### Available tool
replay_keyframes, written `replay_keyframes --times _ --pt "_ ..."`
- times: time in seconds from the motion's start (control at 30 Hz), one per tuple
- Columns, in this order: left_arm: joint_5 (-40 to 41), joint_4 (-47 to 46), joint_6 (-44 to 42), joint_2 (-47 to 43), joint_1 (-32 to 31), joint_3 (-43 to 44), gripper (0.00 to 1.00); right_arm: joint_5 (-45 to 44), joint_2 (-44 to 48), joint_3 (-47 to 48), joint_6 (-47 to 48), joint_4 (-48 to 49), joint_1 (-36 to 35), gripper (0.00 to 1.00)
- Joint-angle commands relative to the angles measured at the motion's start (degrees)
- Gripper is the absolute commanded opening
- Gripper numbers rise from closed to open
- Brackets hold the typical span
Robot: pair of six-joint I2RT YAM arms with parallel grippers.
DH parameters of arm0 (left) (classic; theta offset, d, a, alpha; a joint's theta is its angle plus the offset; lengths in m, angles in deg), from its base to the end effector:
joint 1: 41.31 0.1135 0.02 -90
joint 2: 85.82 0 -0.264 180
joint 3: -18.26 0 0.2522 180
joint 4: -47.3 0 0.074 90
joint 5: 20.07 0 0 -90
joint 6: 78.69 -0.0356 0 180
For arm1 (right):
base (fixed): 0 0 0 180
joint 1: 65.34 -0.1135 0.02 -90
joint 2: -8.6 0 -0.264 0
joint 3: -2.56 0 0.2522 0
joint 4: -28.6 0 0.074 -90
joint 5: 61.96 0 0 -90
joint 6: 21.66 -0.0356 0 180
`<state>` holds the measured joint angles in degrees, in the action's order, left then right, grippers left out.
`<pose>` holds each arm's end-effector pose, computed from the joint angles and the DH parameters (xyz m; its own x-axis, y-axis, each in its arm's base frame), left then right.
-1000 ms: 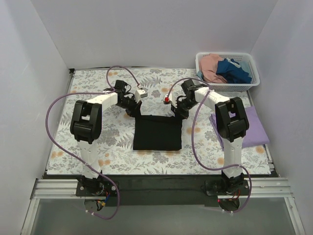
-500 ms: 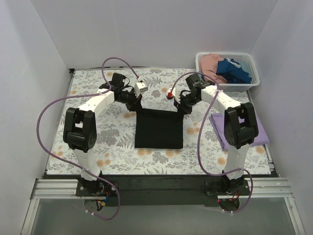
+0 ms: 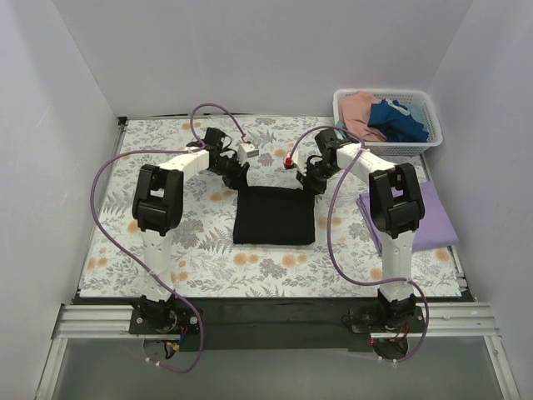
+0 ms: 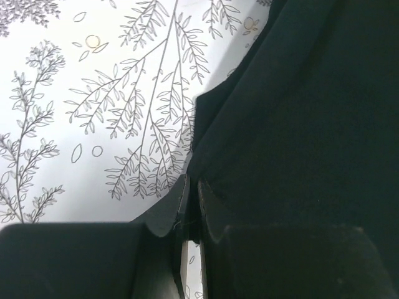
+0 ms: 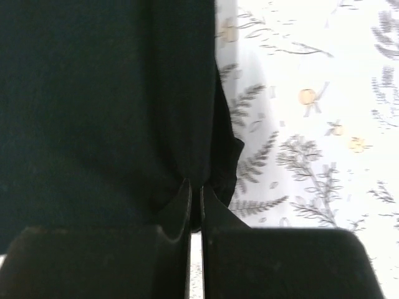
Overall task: Fold and stack the t-shirts
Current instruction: Fold the tshirt
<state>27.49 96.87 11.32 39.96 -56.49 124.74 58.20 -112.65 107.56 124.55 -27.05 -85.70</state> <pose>0.4266 -0.1406 0.1508 -0.9003 0.2441 -0.3604 0.4279 0.6486 -0.6295 0.3984 0.1669 0.1690 -0.1240 -0.8125 -0.5697 -0.9893 0.1458 0.0074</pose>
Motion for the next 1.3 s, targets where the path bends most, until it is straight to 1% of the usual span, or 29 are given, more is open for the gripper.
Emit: replay_keyframes --times 0.0,0.1,0.17,0.2,0.23,0.27,0.3,0.33,0.37,0.4,0.43,0.47,0.5,0.53,0.57,0.6,0.67,0.7,0.77,0.8,0.9,1.0,1.07,1.1,1.17,1.27 --pt "2.00 -0.74 1.74 -0.80 0.24 2.81 0.04 -4.83 -3.02 3.50 -2.15 5.22 0.59 0.01" --pt "3.23 -2.50 5.77 -0.45 0.33 4.47 0.07 -6.50 -4.08 5.78 -4.61 7.61 0.58 0.01" --pt "4.11 -3.29 8.15 0.34 0.59 6.40 0.14 -7.03 -4.17 7.54 -7.06 7.88 0.58 0.14" --pt "4.46 -3.64 10.16 0.52 0.94 7.54 0.17 -7.47 -3.82 7.81 -8.12 7.88 0.58 0.31" --pt "4.29 -4.08 13.84 0.70 1.38 10.34 0.19 -7.74 -2.25 7.81 -9.26 8.05 0.67 0.42" --pt "4.29 -4.08 16.31 0.96 2.60 11.50 0.22 -7.65 -1.10 7.81 -10.49 8.05 0.67 0.59" --pt "4.38 -4.43 18.60 0.79 3.31 12.64 0.24 -7.56 1.34 7.90 -13.63 8.22 0.76 0.84" --pt "4.64 -5.13 24.45 0.26 4.27 13.26 0.29 -7.30 2.59 7.99 -15.14 8.31 0.76 0.88" --pt "4.64 -6.53 28.08 -0.70 6.46 12.31 0.30 -6.78 3.99 8.07 -17.07 8.58 0.93 0.90" --pt "3.77 -10.37 31.51 -3.58 7.70 10.65 0.32 -5.29 6.70 7.73 -20.31 8.67 1.11 0.91" --pt "2.55 -11.89 34.93 -5.26 8.75 8.80 0.39 -4.41 8.12 7.20 -21.91 8.75 1.11 0.91" --pt "-0.16 -13.04 38.36 -6.84 9.98 4.44 0.41 -3.62 9.44 6.50 -23.23 9.45 1.11 0.91" --pt "-1.24 -14.53 39.18 -8.95 10.17 2.48 0.43 -1.43 11.89 5.45 -24.38 9.72 1.11 0.88" --pt "-2.81 -15.15 39.36 -12.45 9.82 0.02 0.42 -0.19 12.87 3.70 -26.82 10.07 1.11 0.84" --pt "-5.79 -16.12 41.02 -14.49 9.56 -4.44 0.43 1.12 13.67 2.81 -27.98 10.51 1.11 0.81" --pt "-6.95 -17.95 42.16 -16.07 9.12 -6.83 0.42 4.18 14.63 2.11 -29.47 10.42 1.02 0.74" --pt "-10.80 -18.50 44.45 -18.46 7.37 -9.92 0.38 7.80 14.82 0.26 -34.65 10.77 1.02 0.68" --pt "-11.96 -18.50 46.46 -18.64 6.66 -11.68 0.36 11.56 14.03 -0.27 -36.59 11.30 0.94 0.60" --pt "-13.11 -19.37 49.19 -17.77 4.12 -13.27 0.32 16.58 12.45 -1.15 -41.32 11.65 0.41 0.51" --pt "-13.29 -19.73 50.08 -16.80 3.24 -13.36 0.30 18.00 10.18 -1.50 -42.83 12.09 0.23 0.41" --pt "-14.86 -21.57 54.37 -11.62 1.12 -12.05 0.25 21.87 5.52 -2.03 -46.62 14.02 0.23 0.23" --pt "-14.09 -24.02 56.67 -6.34 0.85 -9.34 0.24 20.05 2.35 -3.00 -46.80 17.36 0.41 0.17" --pt "-13.55 -24.21 56.77 -3.53 0.94 -6.61 0.23 19.25 0.50 -2.21 -46.89 19.20 0.76 0.17" --pt "-13.55 -24.30 56.85 -0.91 1.03 -5.20 0.23 18.55 -1.42 -0.73 -47.24 19.65 1.37 0.17" --pt "-13.46 -24.21 56.86 0.95 1.29 -1.51 0.23 17.75 -3.19 0.68 -47.85 21.22 2.51 0.18" --pt "-12.59 -24.65 55.89 4.82 1.99 2.61 0.25 17.84 -5.83 2.88 -49.96 23.07 3.75 0.24"
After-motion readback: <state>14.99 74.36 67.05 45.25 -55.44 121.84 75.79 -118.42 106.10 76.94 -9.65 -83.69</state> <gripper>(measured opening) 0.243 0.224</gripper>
